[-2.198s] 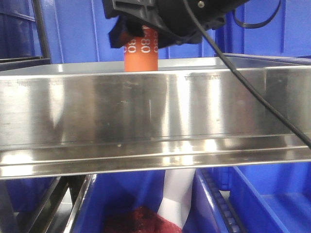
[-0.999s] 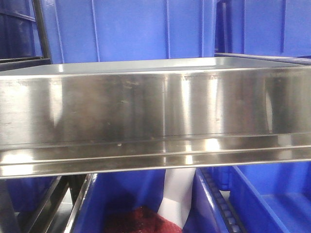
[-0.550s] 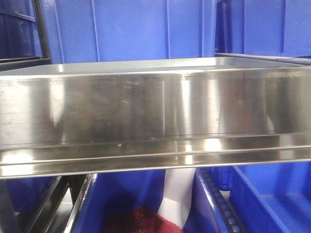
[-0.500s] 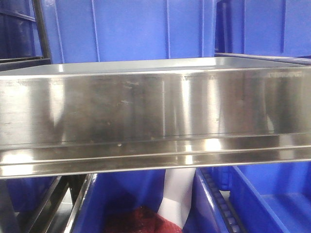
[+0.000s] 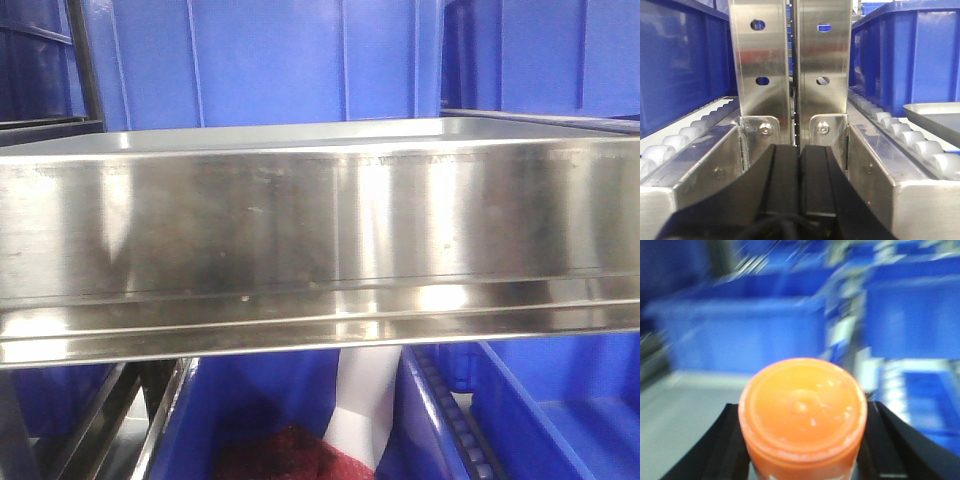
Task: Grab orange capacitor from left shelf to right conveyor
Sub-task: 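Lift the orange cylinder up off the shelf with the right gripper, then hold the cylinder in the right gripper while turning away from the shelf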
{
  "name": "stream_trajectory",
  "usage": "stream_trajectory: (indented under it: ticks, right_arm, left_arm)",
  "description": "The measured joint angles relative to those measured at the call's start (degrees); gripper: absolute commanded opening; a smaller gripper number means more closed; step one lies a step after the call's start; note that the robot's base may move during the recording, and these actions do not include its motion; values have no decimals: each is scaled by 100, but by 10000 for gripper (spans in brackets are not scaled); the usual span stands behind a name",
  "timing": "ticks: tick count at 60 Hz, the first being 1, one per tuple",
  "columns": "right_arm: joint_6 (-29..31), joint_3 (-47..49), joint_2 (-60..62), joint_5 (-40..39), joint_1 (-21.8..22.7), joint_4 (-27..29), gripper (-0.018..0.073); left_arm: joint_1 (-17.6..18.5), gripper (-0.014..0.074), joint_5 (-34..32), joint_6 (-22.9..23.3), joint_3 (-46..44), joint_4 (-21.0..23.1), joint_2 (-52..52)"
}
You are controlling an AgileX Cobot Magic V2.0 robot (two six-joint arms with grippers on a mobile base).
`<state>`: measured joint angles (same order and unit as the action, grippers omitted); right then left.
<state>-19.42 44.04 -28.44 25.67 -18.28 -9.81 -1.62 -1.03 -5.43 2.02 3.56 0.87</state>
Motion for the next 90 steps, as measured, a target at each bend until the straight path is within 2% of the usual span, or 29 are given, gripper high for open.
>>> stream_trajectory:
  ticks: [7,13,20,25,56,90]
  right_arm:
    - [0,-110,485,0,476,-272,49]
    - [9,-326,1047,-11,838,-735,49]
    - [9,-670,1603,-11,1105,-1276,49]
    - [13,-898,1910,-11,1218,-1459,49]
    - [22,-2124,2844,-315,1272,-1611,49]
    - [22,-2260,2874,-338,1272,-1611,49]
  left_arm:
    - [0,-126,0,0,0,0,0]
    - [0,-126,0,0,0,0,0]
    - [0,-126,0,0,0,0,0]
    - [0,-126,0,0,0,0,0]
    - [0,-126,0,0,0,0,0]
    - [0,-126,0,0,0,0,0]
